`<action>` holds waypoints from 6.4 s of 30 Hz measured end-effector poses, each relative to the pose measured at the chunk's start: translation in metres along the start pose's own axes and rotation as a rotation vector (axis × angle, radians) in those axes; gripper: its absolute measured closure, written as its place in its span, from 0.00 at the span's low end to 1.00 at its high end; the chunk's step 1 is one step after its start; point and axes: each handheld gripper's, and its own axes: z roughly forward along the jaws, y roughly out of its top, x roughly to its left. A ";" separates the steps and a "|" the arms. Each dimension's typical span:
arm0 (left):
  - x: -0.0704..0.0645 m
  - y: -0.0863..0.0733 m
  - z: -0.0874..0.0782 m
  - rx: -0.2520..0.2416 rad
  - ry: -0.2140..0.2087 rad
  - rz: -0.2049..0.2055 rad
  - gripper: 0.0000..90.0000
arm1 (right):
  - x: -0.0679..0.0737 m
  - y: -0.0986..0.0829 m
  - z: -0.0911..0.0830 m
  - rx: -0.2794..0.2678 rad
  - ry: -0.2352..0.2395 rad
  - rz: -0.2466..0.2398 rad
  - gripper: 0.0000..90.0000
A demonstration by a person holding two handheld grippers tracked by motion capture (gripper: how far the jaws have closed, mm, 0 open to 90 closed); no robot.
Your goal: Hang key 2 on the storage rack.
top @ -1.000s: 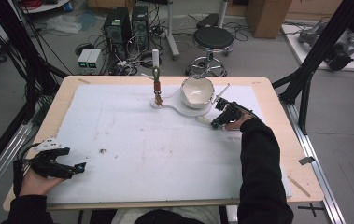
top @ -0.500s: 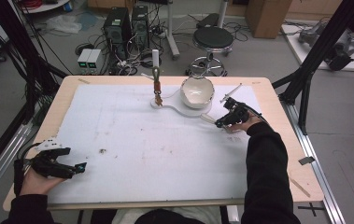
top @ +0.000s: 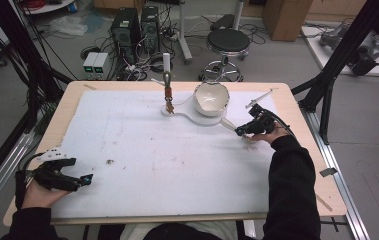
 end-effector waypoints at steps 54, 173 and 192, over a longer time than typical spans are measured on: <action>-0.016 0.052 -0.001 -0.106 -0.061 0.037 0.02 | 0.144 0.048 -0.018 -0.430 0.144 -0.139 0.91; -0.053 0.231 0.054 -0.355 -0.190 0.118 0.91 | 0.121 -0.038 -0.023 -0.522 -0.221 0.029 0.01; -0.022 0.249 0.046 -0.376 -0.123 0.080 0.91 | 0.100 -0.097 -0.040 -0.596 -0.293 0.087 0.01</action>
